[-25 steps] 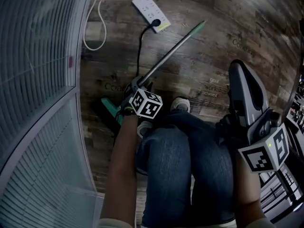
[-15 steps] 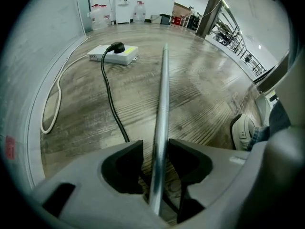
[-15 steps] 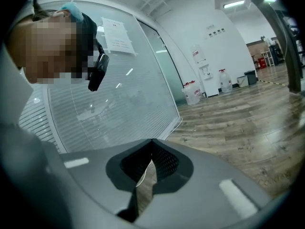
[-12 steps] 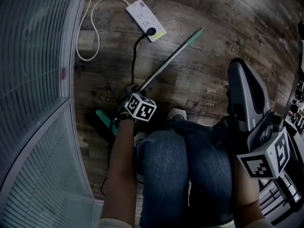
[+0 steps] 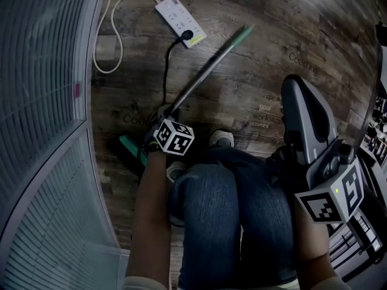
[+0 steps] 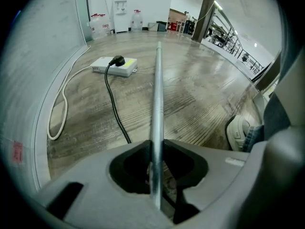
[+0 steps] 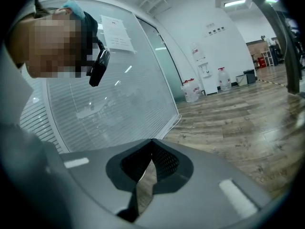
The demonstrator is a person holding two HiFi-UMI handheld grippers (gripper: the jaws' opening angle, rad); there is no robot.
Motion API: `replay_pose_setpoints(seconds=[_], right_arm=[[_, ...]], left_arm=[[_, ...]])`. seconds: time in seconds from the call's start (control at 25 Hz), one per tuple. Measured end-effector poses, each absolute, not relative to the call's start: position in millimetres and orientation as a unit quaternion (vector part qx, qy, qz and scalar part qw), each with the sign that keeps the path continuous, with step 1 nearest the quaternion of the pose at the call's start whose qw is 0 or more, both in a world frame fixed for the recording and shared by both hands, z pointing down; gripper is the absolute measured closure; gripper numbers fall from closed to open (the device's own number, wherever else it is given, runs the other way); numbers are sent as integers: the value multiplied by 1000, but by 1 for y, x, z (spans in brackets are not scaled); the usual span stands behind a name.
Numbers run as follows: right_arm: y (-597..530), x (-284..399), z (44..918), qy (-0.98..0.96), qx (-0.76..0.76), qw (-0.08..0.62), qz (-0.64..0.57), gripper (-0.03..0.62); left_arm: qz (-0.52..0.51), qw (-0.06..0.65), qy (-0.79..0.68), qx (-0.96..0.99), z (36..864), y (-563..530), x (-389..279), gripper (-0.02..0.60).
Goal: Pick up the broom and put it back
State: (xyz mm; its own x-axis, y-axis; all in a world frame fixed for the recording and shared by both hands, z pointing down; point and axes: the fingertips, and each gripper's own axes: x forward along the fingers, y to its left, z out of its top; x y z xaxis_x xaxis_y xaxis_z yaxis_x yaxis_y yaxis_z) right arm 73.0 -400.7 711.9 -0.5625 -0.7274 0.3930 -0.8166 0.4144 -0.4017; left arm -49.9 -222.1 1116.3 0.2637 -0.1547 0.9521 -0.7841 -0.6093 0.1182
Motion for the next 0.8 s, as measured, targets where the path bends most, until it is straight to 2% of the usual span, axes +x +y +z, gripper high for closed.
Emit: replay_pose_setpoints(seconds=[0.44, 0.8], right_arm=[[-330, 34, 698, -838, 426, 162, 299, 591], [-258, -6, 670, -839, 388, 200, 326, 591]], left_arm=[[462, 292, -377, 747, 1004, -211, -88, 495], [454, 300, -419, 727, 913, -163, -138, 502]])
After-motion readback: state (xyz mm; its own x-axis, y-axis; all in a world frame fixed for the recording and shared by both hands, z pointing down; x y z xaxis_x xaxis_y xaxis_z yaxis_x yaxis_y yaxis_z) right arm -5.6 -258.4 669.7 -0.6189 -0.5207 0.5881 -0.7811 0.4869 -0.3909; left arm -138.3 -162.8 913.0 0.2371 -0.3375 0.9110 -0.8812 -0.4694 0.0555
